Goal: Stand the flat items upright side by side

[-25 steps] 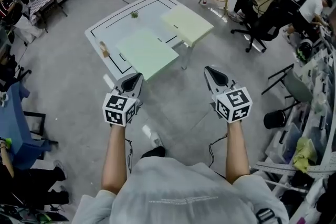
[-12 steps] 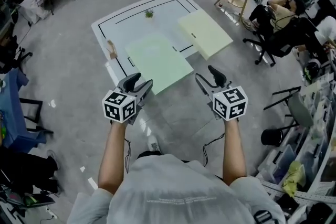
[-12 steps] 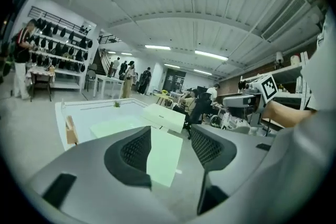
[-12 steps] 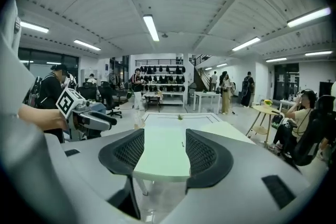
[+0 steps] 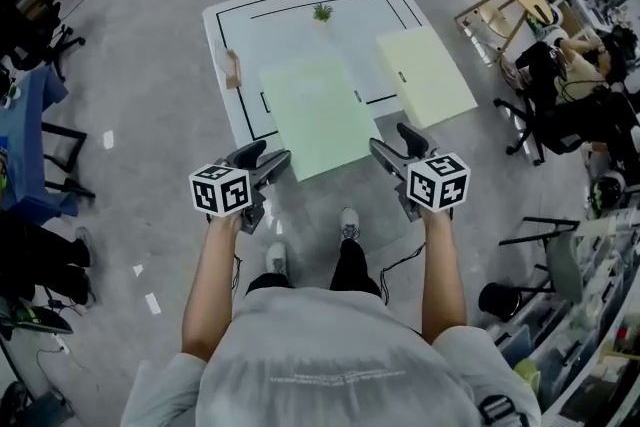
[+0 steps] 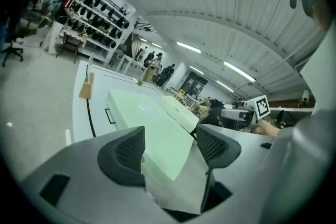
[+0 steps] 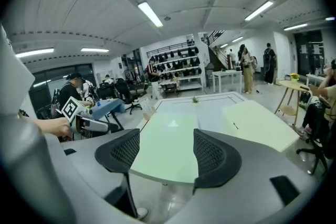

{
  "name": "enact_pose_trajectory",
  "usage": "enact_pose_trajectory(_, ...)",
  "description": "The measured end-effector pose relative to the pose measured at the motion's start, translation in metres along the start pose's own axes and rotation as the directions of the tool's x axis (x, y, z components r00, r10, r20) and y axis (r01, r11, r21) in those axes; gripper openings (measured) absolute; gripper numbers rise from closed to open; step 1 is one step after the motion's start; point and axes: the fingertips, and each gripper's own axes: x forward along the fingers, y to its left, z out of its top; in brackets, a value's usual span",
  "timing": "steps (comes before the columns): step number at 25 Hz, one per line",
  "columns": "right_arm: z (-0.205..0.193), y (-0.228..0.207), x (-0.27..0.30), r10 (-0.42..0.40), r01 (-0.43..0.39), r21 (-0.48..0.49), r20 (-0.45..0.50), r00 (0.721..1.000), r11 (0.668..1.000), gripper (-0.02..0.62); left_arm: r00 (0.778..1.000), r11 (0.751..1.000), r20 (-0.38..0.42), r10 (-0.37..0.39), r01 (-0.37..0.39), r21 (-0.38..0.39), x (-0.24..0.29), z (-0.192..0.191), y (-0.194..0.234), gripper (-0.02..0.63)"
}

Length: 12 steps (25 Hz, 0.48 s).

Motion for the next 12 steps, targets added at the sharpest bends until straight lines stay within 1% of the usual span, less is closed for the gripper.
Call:
enact_pose_trajectory(3,-0.011,-0.016,0.033,0.105,-0.108,-0.029,-0.091,0.99,0.994,0.348,0.998,0.994,0.047,0.045,-0.04,-0.1,0.008,-0.001,0.013,0.33)
enact_pose_trajectory(6,-0.025,-0.028,0.061,0.209,-0.215,-0.023,-0.157,0.965,0.976,0.354,0.992,0.978,0.064,0.11,-0.097,-0.187,0.014,-0.016,0.022,0.332)
enact_pose_trajectory(8,-0.032,-0.04,0.076,0.253,-0.258,-0.009,-0.182,0.95,0.966,0.356,0.992,0.968,0.043,0.119,-0.106,-0.228,0.025,-0.031,0.024,0.333)
enact_pose_trajectory(10,-0.038,-0.052,0.09,0.284,-0.288,0.007,-0.203,0.937,0.958,0.357,0.993,0.961,-0.002,0.116,-0.113,-0.252,0.04,-0.051,0.026,0.334)
enact_pose_trajectory(12,-0.047,-0.061,0.103,0.314,-0.317,0.026,-0.229,0.921,0.948,0.36,0.991,0.951,-0.026,0.132,-0.134,-0.278,0.048,-0.067,0.033,0.339)
